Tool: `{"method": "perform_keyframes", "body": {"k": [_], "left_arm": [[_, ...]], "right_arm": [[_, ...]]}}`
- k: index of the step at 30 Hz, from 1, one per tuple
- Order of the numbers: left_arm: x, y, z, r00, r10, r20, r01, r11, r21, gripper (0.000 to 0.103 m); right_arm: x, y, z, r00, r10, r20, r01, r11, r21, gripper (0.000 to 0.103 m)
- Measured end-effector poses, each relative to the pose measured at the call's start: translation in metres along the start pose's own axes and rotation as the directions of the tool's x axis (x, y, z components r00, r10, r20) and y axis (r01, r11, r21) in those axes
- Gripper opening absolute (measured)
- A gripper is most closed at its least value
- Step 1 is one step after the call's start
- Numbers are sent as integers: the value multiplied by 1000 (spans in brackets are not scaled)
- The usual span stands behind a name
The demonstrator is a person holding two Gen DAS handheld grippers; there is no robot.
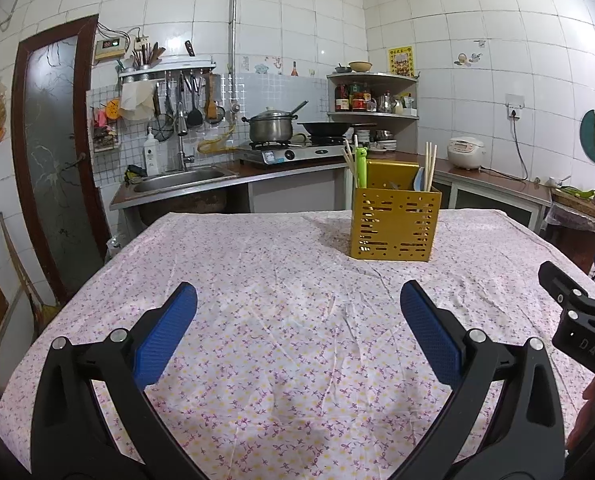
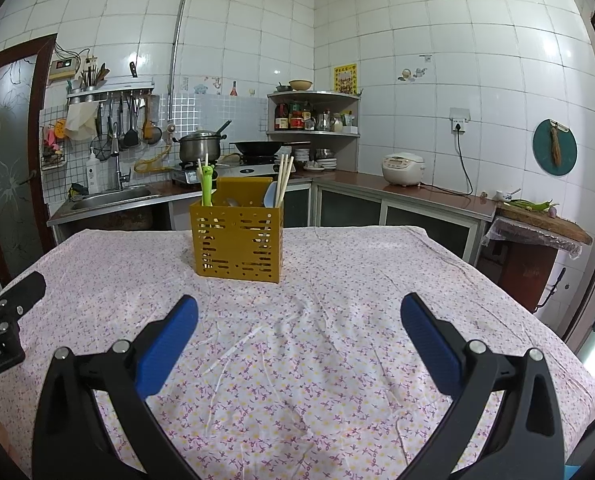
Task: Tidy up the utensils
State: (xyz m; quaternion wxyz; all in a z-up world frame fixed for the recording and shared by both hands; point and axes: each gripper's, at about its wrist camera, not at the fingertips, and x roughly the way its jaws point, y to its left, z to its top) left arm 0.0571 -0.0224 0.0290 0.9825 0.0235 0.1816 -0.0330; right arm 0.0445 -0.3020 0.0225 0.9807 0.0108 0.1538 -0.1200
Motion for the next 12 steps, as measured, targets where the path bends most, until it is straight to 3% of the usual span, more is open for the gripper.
{"method": "perform_keyframes", "body": {"k": [12], "left_arm": [[2, 5, 2, 1000, -7, -19, 7, 1000, -29, 98]], "right_arm": [[-1, -2, 0, 1000, -13, 5, 13, 1000, 1, 99]]}}
